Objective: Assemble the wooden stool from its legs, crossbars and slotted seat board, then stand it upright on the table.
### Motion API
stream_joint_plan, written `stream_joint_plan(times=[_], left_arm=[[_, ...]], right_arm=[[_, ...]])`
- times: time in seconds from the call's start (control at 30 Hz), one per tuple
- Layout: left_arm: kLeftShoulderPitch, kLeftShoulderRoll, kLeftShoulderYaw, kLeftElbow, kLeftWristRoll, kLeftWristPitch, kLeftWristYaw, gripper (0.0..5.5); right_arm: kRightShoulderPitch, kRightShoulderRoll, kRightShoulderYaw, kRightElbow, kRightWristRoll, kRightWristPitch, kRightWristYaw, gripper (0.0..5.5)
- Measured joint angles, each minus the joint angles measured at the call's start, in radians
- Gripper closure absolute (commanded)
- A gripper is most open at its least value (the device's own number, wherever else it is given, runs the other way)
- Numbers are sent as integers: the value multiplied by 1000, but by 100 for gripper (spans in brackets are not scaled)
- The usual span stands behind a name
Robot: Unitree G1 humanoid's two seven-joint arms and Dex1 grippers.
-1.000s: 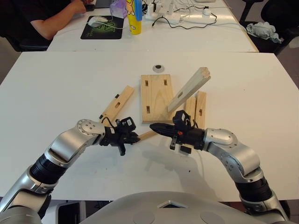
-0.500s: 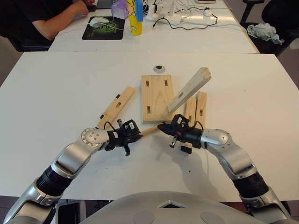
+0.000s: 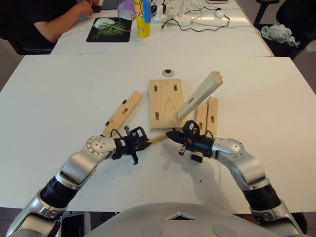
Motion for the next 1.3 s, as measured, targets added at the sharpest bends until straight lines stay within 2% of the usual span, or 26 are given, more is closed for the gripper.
stream_joint_plan(times=[0.23, 0.43, 0.77, 1.3], left_arm=[[-2, 0, 0, 14, 11, -22, -22, 509], [12, -4, 12, 39, 10, -65, -34, 509], [131, -45, 54, 182, 26, -410, -39, 509], [209, -145, 66, 386, 89, -752, 2, 509]], right_arm=[[-3, 51, 46, 29, -71, -3, -80, 550], [-11, 32, 107, 39, -163, -24, -109, 550], [-57, -42, 168, 18, -200, -4, -90, 550], [-106, -81, 179, 53, -192, 39, -19, 550]])
